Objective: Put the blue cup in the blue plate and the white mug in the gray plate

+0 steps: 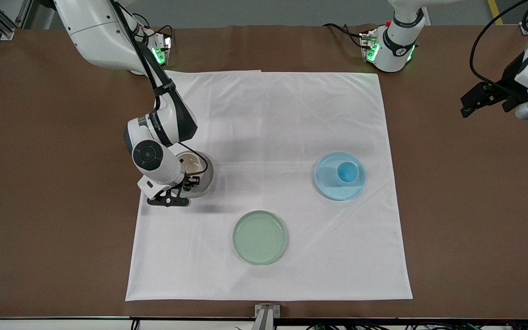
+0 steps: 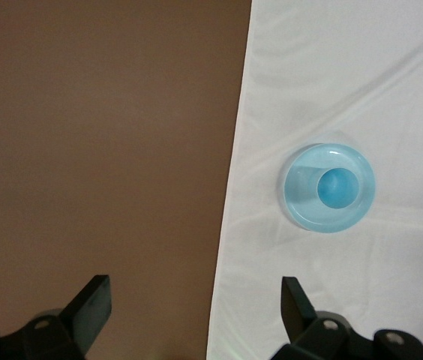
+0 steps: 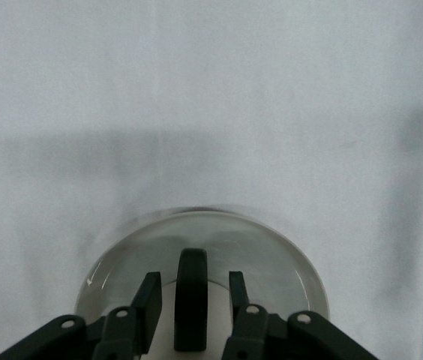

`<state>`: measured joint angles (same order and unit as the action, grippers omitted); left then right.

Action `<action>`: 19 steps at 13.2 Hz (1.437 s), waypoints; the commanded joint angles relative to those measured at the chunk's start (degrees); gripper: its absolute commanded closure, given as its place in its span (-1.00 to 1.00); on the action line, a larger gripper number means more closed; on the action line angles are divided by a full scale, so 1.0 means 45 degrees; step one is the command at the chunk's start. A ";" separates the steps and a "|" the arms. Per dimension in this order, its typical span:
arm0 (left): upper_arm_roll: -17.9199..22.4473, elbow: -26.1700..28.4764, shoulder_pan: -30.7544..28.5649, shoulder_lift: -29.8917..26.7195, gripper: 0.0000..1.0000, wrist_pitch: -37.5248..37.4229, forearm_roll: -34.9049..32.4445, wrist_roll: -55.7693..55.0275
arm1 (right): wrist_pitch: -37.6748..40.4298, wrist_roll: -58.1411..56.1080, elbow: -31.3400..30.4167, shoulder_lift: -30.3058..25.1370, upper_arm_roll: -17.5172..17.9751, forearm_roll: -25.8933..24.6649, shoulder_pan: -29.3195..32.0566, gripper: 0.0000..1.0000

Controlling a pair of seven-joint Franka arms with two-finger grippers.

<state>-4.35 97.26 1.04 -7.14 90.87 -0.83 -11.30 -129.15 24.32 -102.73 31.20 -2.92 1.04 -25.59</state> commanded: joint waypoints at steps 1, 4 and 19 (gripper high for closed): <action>0.0479 0.0731 0.0355 -0.0736 -1.00 -0.0056 0.0321 0.0383 | 0.1389 0.0065 0.0095 -0.0892 -0.0074 0.0061 -0.0076 -1.00; 0.0363 0.0712 0.0394 -0.0698 -1.00 -0.0291 0.0302 0.0421 | 0.4023 0.0085 0.0017 -0.3136 -0.0113 0.0061 0.0080 -1.00; 0.0225 -0.0070 0.0296 0.0006 -1.00 -0.0273 0.0224 0.1398 | 0.8604 -0.5989 -0.0610 -0.8398 -0.0191 -0.0114 0.5490 -1.00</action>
<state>-3.27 98.55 2.68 -7.88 89.93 -0.32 -4.78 -89.94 -1.72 -105.16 -5.18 -4.72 0.88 -2.05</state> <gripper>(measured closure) 0.000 0.000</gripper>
